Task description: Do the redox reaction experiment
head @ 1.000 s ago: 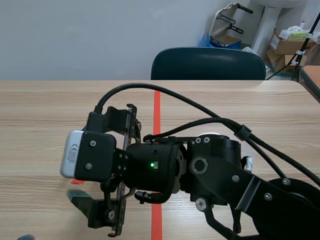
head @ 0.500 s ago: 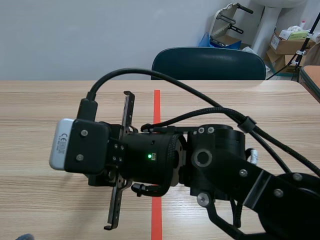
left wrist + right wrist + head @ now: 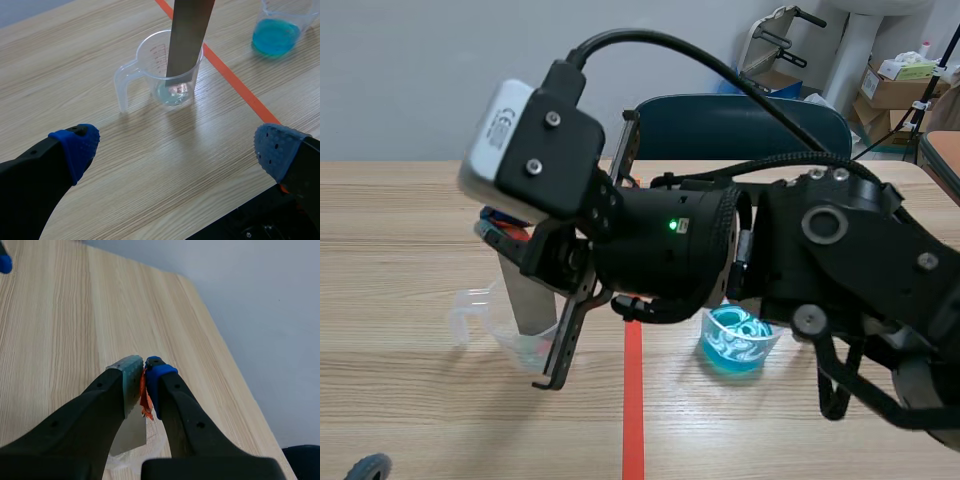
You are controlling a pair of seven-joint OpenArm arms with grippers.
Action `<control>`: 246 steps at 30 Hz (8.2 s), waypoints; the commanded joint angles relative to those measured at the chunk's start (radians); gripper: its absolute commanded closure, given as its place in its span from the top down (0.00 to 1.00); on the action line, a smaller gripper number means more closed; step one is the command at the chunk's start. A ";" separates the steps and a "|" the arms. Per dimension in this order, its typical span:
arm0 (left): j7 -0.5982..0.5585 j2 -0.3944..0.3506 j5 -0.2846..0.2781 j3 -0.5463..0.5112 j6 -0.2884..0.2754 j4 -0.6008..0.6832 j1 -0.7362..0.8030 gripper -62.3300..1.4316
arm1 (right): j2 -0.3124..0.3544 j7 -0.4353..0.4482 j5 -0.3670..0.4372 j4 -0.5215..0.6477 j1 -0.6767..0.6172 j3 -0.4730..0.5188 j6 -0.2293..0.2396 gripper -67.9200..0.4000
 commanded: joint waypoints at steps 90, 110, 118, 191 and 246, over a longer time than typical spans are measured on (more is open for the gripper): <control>-0.020 0.003 -0.002 -0.003 0.001 0.014 0.003 1.00 | -0.233 -0.826 0.520 0.193 0.330 0.024 -0.060 0.01; -0.021 0.008 0.001 -0.003 0.002 0.014 0.003 1.00 | -0.233 -0.826 0.520 0.193 0.330 0.024 -0.060 0.01; -0.021 0.008 0.001 -0.003 0.001 0.014 0.003 1.00 | -0.233 -0.826 0.520 0.193 0.330 0.024 -0.060 0.01; -0.021 0.008 0.002 -0.003 -0.002 0.014 0.003 1.00 | 0.359 -0.655 0.756 0.476 -0.071 0.582 0.030 0.01; -0.018 0.008 0.002 -0.003 0.002 0.014 0.003 1.00 | 0.443 -0.611 0.717 0.477 -0.211 0.731 0.110 0.01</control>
